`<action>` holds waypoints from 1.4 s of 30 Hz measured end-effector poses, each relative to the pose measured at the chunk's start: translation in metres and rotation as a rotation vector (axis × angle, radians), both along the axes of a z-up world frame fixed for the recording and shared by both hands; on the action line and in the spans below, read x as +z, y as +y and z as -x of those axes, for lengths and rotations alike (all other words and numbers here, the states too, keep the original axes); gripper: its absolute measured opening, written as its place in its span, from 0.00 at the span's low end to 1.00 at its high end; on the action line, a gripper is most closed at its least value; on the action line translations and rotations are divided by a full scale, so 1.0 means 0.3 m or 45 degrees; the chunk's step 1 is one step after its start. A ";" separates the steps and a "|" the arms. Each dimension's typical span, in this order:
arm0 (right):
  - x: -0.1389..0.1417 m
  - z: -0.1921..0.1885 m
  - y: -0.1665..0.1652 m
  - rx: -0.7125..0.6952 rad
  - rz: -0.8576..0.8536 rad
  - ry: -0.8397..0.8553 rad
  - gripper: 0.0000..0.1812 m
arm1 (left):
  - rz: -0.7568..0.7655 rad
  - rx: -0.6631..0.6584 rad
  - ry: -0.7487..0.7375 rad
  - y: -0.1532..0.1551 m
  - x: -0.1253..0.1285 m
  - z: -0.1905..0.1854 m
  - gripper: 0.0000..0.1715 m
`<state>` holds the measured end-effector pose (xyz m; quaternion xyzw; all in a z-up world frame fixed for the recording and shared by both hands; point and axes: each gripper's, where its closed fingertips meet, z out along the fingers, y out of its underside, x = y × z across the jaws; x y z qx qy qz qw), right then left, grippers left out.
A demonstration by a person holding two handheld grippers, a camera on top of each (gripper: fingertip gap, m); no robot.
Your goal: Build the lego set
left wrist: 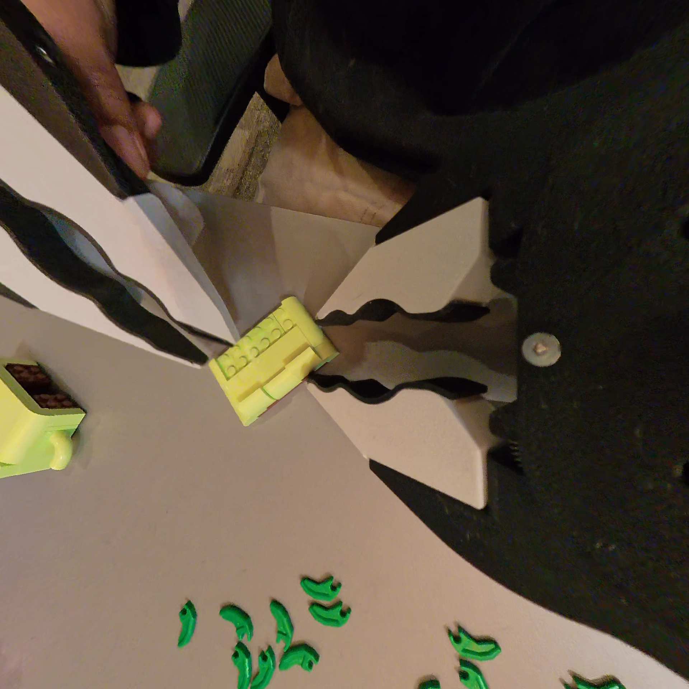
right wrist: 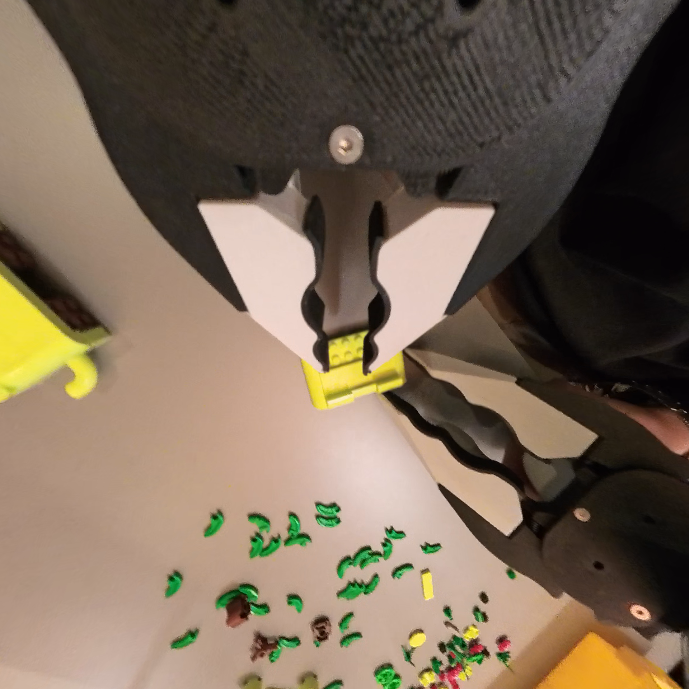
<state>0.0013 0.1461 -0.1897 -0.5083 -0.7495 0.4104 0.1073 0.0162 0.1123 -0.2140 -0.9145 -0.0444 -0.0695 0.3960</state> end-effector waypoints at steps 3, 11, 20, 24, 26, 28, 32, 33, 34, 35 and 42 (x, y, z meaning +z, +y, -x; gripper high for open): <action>-0.025 -0.040 0.032 -0.051 -0.017 -0.018 0.10 | 0.006 0.033 0.034 -0.001 -0.001 0.013 0.13; -0.067 -0.088 -0.059 -0.024 0.023 -0.024 0.11 | 0.004 0.150 0.077 -0.006 0.002 0.060 0.16; 0.197 0.132 -0.050 -0.092 0.001 0.305 0.12 | -0.357 0.289 0.015 -0.036 0.142 0.112 0.15; 0.250 0.328 -0.065 -0.006 -0.241 0.209 0.16 | -0.415 0.263 0.061 -0.043 0.168 0.098 0.16; 0.307 0.450 -0.133 0.133 -0.270 0.278 0.14 | -0.369 0.244 0.055 -0.043 0.149 0.090 0.16; 0.298 0.601 -0.154 0.245 -0.457 0.309 0.08 | -0.361 0.219 0.052 -0.040 0.146 0.080 0.16; 0.126 0.885 -0.148 0.433 -0.832 0.153 0.12 | -0.376 0.159 0.070 -0.046 0.152 0.057 0.16; 0.089 0.915 -0.200 0.516 -0.742 0.093 0.14 | -0.366 0.152 0.082 -0.051 0.149 0.055 0.16; 0.065 0.933 -0.258 0.594 -0.625 0.044 0.16 | -0.359 0.152 0.097 -0.058 0.147 0.058 0.16; 0.050 0.946 -0.307 0.659 -0.528 0.004 0.18 | -0.357 0.152 0.108 -0.064 0.147 0.061 0.16; -0.086 0.970 -0.338 0.882 -0.643 -0.150 0.17 | -0.377 0.173 -0.018 -0.092 0.149 0.072 0.16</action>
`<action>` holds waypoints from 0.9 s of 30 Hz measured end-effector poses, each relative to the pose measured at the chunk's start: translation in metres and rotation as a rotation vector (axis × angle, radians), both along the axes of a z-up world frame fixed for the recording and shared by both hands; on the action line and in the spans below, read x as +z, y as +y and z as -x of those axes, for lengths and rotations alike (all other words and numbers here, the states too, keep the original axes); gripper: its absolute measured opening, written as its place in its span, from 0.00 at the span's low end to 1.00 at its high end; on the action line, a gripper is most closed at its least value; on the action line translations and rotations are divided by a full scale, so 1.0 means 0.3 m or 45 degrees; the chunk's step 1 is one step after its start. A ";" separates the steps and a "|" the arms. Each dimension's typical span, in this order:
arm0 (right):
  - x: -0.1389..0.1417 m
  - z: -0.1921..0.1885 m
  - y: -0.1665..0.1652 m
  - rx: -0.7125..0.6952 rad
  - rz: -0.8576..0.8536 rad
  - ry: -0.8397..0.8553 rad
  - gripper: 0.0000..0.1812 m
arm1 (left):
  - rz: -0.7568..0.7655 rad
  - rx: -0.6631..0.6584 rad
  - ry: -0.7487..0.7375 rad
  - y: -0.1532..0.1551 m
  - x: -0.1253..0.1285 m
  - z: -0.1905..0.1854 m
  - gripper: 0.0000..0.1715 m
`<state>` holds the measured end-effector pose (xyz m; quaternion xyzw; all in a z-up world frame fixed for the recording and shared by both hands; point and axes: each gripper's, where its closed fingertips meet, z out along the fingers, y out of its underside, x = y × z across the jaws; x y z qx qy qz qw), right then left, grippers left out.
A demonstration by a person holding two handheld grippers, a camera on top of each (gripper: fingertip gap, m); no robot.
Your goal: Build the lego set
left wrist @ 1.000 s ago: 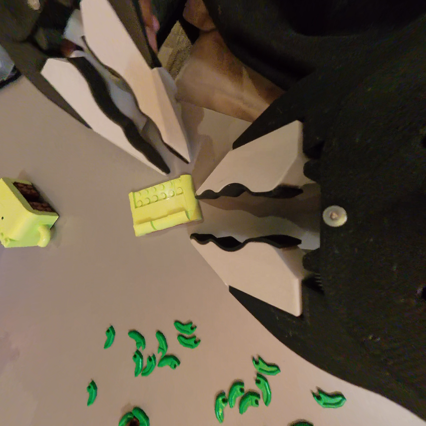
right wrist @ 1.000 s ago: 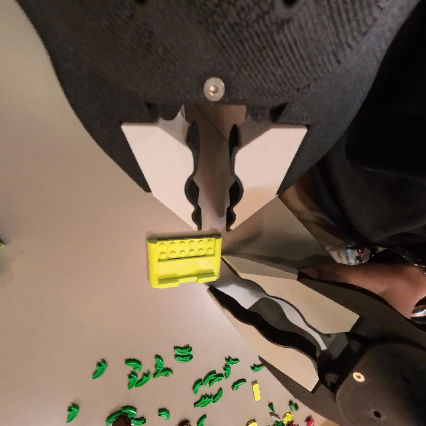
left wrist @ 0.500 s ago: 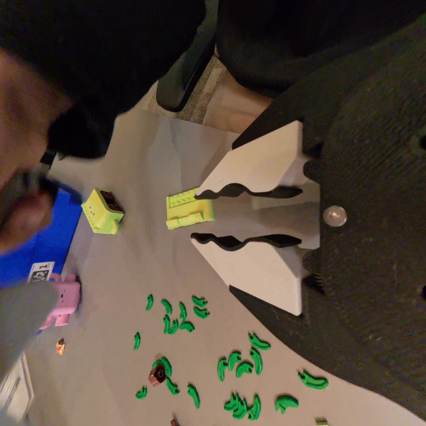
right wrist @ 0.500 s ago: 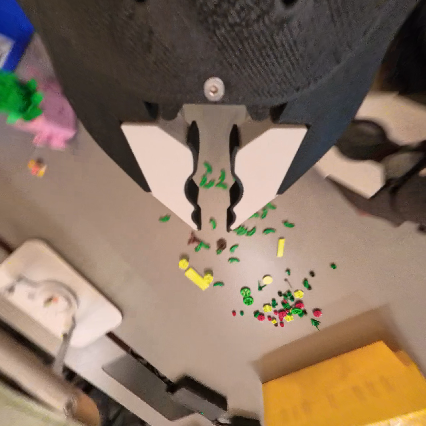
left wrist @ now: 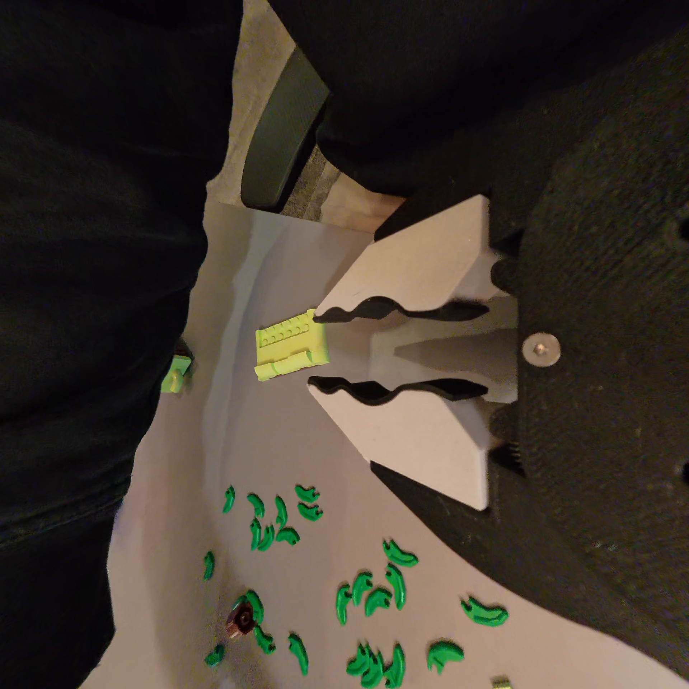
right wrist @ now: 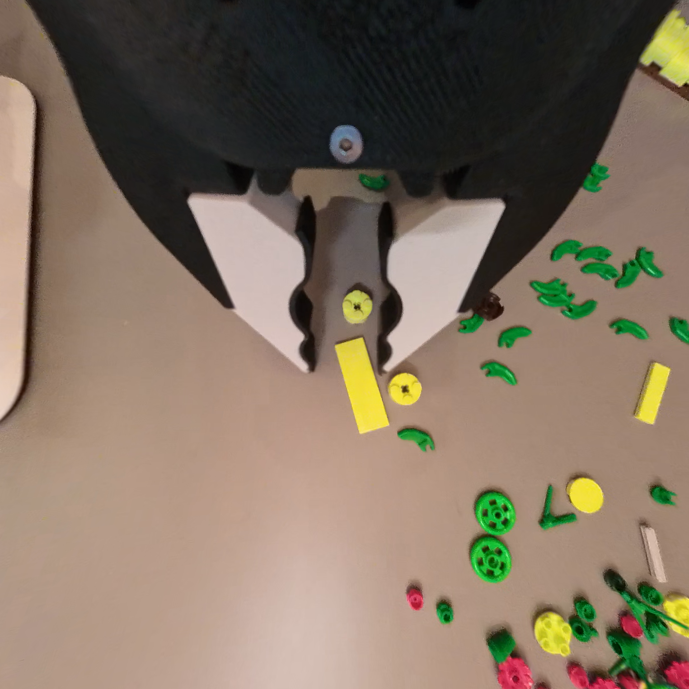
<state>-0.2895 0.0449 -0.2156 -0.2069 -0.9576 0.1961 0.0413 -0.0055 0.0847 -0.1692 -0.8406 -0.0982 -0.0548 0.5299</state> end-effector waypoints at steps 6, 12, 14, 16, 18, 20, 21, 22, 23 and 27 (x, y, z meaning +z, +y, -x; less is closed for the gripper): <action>0.025 -0.002 0.034 0.032 -0.057 0.155 0.08 | -0.004 0.012 -0.048 -0.014 -0.002 0.003 0.16; 0.219 -0.258 0.212 -0.114 -0.092 0.407 0.08 | 0.088 -0.003 -0.099 -0.021 -0.042 -0.020 0.15; 0.249 -0.435 0.288 -0.135 -0.111 0.411 0.08 | 0.132 -0.023 -0.105 -0.016 -0.060 -0.028 0.17; 0.239 -0.633 0.354 -0.136 -0.118 0.367 0.08 | 0.184 -0.033 -0.107 -0.012 -0.080 -0.032 0.20; 0.187 -0.835 0.389 -0.124 -0.091 0.262 0.08 | 0.247 -0.043 -0.112 -0.009 -0.105 -0.037 0.25; 0.132 -0.998 0.413 -0.120 -0.051 0.177 0.08 | 0.290 -0.056 -0.126 -0.003 -0.123 -0.041 0.26; 0.107 -1.060 0.427 -0.118 -0.041 0.144 0.08 | 0.291 -0.061 -0.135 0.004 -0.124 -0.041 0.26; 0.085 -1.107 0.438 -0.114 -0.029 0.120 0.08 | 0.282 -0.064 -0.141 0.013 -0.120 -0.040 0.26; 0.067 -1.143 0.440 -0.105 -0.003 0.095 0.08 | 0.270 -0.064 -0.145 0.022 -0.116 -0.037 0.27; 0.024 -1.174 0.452 -0.061 -0.013 0.089 0.08 | 0.310 -0.057 -0.138 0.050 -0.131 -0.023 0.29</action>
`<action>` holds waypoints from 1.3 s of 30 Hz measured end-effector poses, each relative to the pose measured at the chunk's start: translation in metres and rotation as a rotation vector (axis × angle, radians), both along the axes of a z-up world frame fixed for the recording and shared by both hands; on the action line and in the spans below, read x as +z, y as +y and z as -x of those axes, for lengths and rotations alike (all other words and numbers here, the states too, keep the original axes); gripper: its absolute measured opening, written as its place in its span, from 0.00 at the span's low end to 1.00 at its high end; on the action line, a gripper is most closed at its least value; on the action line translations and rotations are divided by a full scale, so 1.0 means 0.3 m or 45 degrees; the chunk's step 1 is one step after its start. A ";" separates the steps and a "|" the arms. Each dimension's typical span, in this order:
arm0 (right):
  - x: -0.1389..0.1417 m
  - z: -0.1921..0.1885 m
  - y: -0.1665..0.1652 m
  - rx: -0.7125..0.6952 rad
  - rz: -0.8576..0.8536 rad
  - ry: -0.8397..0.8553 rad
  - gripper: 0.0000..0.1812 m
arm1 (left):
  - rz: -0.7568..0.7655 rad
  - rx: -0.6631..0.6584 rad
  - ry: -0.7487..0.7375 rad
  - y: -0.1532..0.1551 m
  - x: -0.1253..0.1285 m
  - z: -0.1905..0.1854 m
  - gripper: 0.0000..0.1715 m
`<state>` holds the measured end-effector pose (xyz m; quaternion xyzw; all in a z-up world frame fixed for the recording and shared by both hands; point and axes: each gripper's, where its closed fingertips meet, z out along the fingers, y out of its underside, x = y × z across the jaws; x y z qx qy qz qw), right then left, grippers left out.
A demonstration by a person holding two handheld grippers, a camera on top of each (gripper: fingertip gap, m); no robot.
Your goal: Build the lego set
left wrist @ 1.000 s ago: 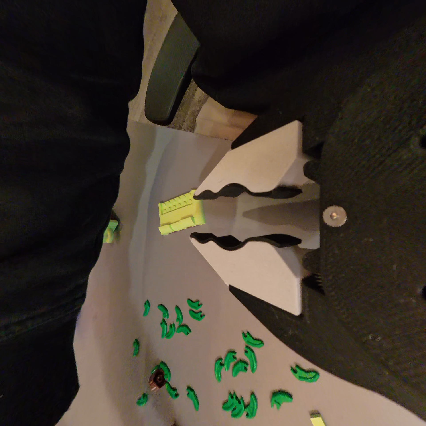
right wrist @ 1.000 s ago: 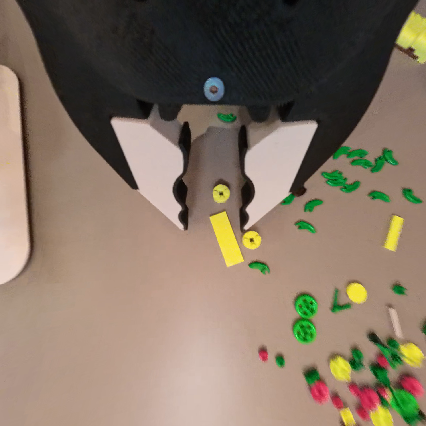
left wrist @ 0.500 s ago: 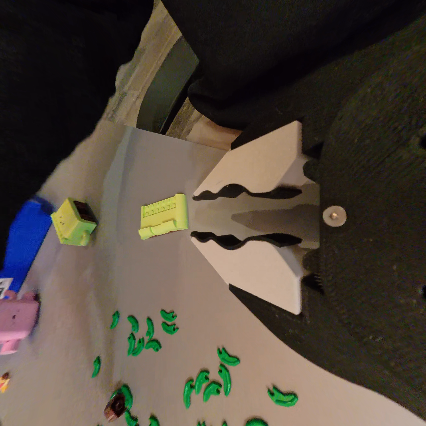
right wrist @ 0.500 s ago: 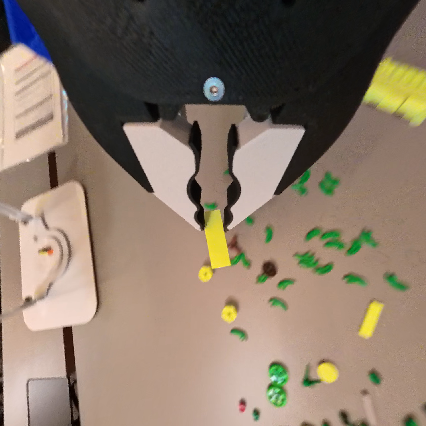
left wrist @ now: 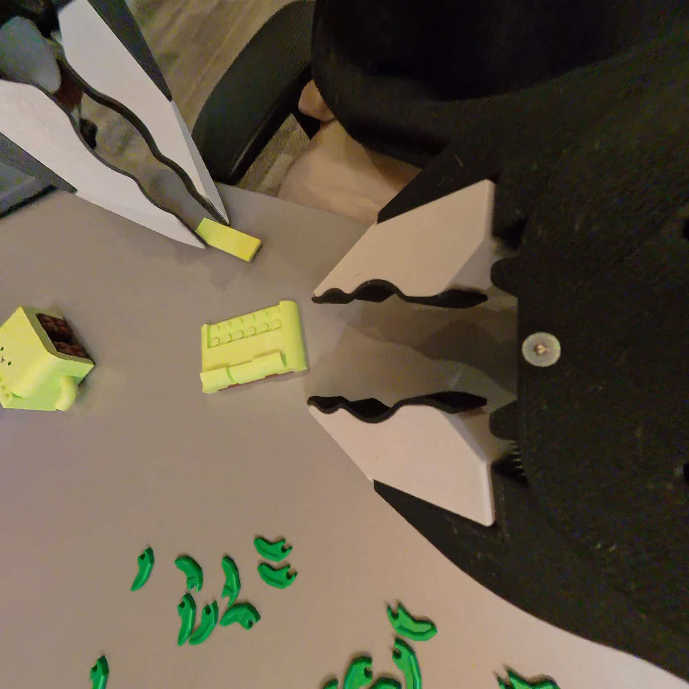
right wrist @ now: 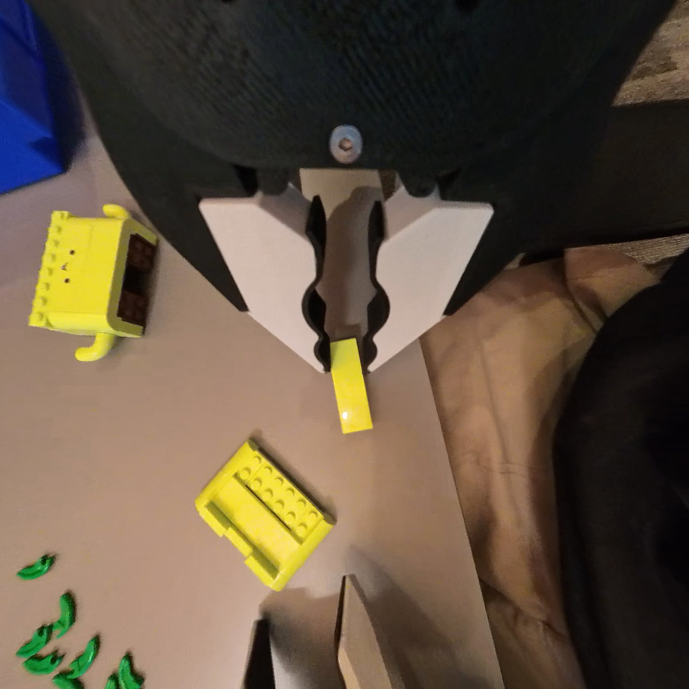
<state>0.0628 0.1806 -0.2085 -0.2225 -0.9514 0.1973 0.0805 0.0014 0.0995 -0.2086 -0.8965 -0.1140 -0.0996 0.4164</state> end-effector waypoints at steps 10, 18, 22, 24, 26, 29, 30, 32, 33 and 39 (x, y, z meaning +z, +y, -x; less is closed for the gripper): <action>0.071 0.159 0.133 -0.404 -0.100 0.320 0.07 | -0.010 0.017 -0.006 0.001 0.004 0.016 0.29; 0.023 0.039 0.066 -0.862 0.196 0.110 0.09 | -0.007 -0.007 -0.001 0.003 0.002 0.006 0.29; -0.011 0.044 0.064 -0.834 0.194 0.099 0.01 | -0.028 -0.003 -0.009 0.002 0.010 0.007 0.29; -0.015 0.075 0.086 -0.850 0.175 0.116 0.00 | -0.043 0.008 -0.013 0.001 0.016 0.011 0.28; -0.014 0.116 0.108 -0.857 0.148 0.166 0.00 | -0.051 0.014 -0.014 0.000 0.019 0.014 0.28; -0.013 0.153 0.111 -0.888 0.175 0.194 0.00 | -0.044 0.016 -0.018 0.000 0.016 0.015 0.28; -0.011 0.154 0.112 -0.913 0.195 0.191 0.02 | -0.043 0.016 -0.016 0.000 0.015 0.015 0.28; -0.002 0.152 0.120 -0.975 0.229 0.200 0.08 | -0.045 0.017 -0.007 0.000 0.017 0.015 0.28; 0.005 0.153 0.123 -1.012 0.258 0.214 0.13 | -0.045 0.016 -0.003 0.000 0.017 0.014 0.28; -0.018 0.158 0.119 -1.096 0.263 0.250 0.24 | -0.033 0.008 0.002 0.000 0.012 0.011 0.28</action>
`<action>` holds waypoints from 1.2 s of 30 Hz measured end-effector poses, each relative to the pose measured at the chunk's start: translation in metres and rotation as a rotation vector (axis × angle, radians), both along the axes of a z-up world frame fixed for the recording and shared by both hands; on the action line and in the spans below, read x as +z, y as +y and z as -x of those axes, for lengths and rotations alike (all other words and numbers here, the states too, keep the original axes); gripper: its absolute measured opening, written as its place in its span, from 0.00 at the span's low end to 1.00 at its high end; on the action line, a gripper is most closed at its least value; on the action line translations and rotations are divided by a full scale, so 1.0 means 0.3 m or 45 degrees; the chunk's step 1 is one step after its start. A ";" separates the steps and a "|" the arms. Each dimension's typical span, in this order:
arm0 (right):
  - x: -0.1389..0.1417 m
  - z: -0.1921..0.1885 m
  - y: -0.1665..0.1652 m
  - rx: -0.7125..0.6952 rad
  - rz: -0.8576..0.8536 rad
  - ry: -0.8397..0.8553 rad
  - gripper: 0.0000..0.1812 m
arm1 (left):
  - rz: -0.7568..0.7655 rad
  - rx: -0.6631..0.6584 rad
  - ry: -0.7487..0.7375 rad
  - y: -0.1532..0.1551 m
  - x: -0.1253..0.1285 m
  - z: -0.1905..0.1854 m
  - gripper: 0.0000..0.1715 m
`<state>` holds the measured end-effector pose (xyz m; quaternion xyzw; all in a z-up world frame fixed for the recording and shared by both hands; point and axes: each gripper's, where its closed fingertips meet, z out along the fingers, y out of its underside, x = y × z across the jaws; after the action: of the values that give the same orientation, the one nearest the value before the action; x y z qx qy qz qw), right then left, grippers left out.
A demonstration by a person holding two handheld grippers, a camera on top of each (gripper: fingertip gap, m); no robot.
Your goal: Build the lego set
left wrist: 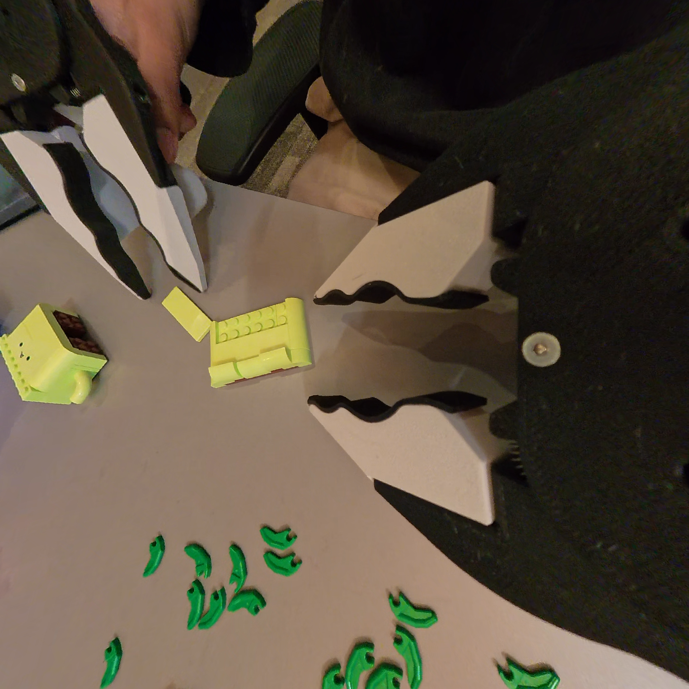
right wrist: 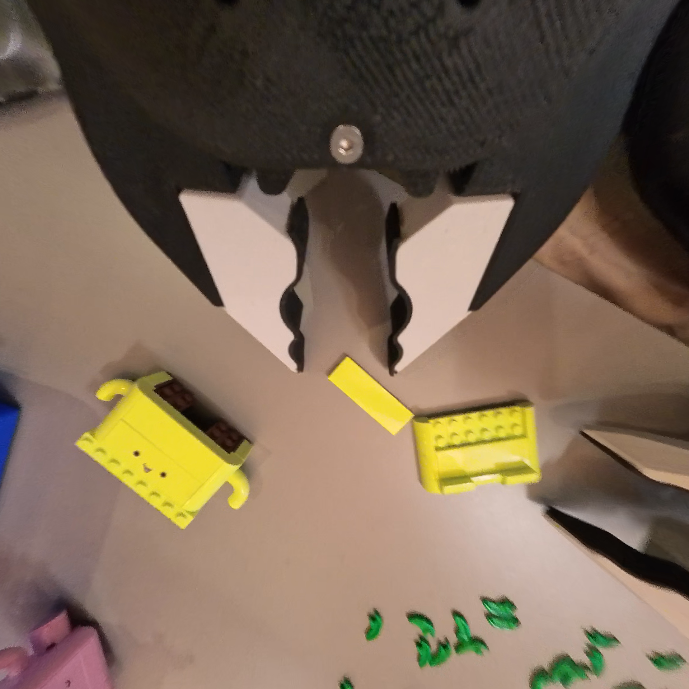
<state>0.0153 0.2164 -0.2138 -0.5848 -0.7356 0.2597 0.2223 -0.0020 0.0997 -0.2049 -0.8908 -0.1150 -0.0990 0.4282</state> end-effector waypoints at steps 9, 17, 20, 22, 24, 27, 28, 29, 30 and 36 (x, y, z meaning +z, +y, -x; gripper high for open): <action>0.023 0.026 0.105 -0.163 0.011 0.073 0.15 | 0.001 0.003 -0.001 -0.001 0.000 0.000 0.28; 0.010 0.061 -0.010 -0.198 0.081 0.142 0.34 | 0.009 0.001 -0.007 0.000 -0.004 0.000 0.27; 0.001 0.071 -0.009 -0.210 0.078 0.153 0.33 | -0.002 0.008 -0.007 -0.001 0.001 0.002 0.27; 0.000 0.069 0.000 -0.213 0.057 0.156 0.30 | -0.003 0.008 -0.006 -0.001 0.001 0.002 0.27; -0.001 0.063 0.006 -0.195 0.051 0.156 0.27 | 0.000 0.004 -0.008 -0.001 0.000 0.001 0.27; 0.000 0.051 0.008 -0.141 0.059 0.137 0.27 | 0.001 0.002 -0.012 -0.001 -0.001 0.000 0.27; 0.000 0.047 0.009 -0.122 0.059 0.128 0.27 | 0.000 0.002 -0.014 0.000 -0.001 0.000 0.27; 0.000 0.043 0.008 -0.097 0.058 0.121 0.26 | -0.001 0.003 -0.017 -0.001 0.000 0.000 0.27; 0.000 0.039 0.004 -0.068 0.055 0.118 0.26 | -0.002 0.003 -0.020 0.000 0.000 0.001 0.27; 0.001 -0.007 -0.058 0.212 0.028 0.105 0.27 | 0.000 0.005 -0.028 -0.001 -0.002 0.001 0.27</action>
<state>0.0175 0.1991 -0.2134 -0.5128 -0.7690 0.3091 0.2238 -0.0024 0.0995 -0.2054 -0.8895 -0.1215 -0.1078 0.4271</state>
